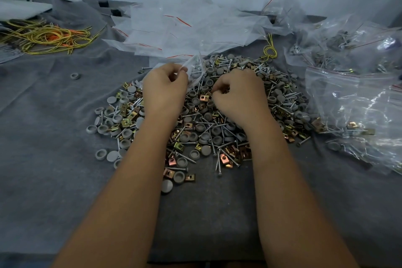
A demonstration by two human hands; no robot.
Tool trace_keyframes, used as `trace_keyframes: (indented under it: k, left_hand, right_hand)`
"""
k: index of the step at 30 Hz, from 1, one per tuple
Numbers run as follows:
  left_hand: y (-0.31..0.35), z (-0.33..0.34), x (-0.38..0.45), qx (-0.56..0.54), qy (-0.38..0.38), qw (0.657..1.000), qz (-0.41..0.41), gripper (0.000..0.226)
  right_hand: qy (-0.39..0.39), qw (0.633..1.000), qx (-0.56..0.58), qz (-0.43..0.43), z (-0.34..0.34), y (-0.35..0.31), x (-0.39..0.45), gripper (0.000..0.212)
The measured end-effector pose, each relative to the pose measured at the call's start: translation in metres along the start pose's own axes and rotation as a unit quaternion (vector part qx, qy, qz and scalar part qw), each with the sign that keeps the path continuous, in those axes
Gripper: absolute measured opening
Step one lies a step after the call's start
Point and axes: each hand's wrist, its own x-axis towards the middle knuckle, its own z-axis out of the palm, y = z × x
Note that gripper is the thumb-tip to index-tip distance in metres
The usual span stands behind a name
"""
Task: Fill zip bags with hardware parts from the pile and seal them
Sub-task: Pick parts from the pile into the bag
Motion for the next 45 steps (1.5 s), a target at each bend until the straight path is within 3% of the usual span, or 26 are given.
trace_keyframes:
  k: [4,7,11,17,24,33,38,42,45]
  left_hand:
    - [-0.001,0.001,0.001,0.009,-0.006,1.0,0.0,0.019]
    - [-0.002,0.001,0.001,0.007,-0.006,1.0,-0.006,0.022]
    - [-0.001,0.0,0.001,0.012,-0.007,1.0,-0.003,0.016]
    - [-0.002,0.001,-0.001,0.061,-0.032,0.997,0.029,0.019]
    - [0.0,0.002,-0.008,0.038,-0.069,0.991,0.106,0.015]
    - [0.002,-0.004,-0.006,0.128,0.04,0.983,0.125,0.022]
    - [0.0,-0.009,-0.002,0.128,0.114,0.983,0.071,0.026]
    - [-0.001,-0.006,-0.003,0.138,0.092,0.985,0.055,0.024]
    - [-0.002,-0.003,-0.002,0.143,0.052,0.988,0.033,0.025]
  right_hand:
    - [-0.082,0.995,-0.051,-0.003,0.001,0.0,0.0,0.017]
    - [-0.099,0.992,-0.078,-0.013,0.003,0.002,0.001,0.014]
    - [-0.051,0.998,-0.038,-0.013,0.002,0.001,0.001,0.012]
    - [0.122,0.984,0.128,-0.026,0.0,-0.008,-0.001,0.013]
    - [0.102,0.991,0.063,-0.054,0.013,-0.004,0.001,0.019]
    - [0.092,0.99,0.09,-0.065,0.016,-0.007,0.003,0.022]
    - [0.13,0.966,0.222,-0.025,0.013,-0.009,-0.001,0.027]
    - [0.035,0.994,0.049,-0.086,0.013,-0.01,0.001,0.016]
    - [-0.043,0.988,-0.075,-0.125,0.018,-0.013,0.0,0.016]
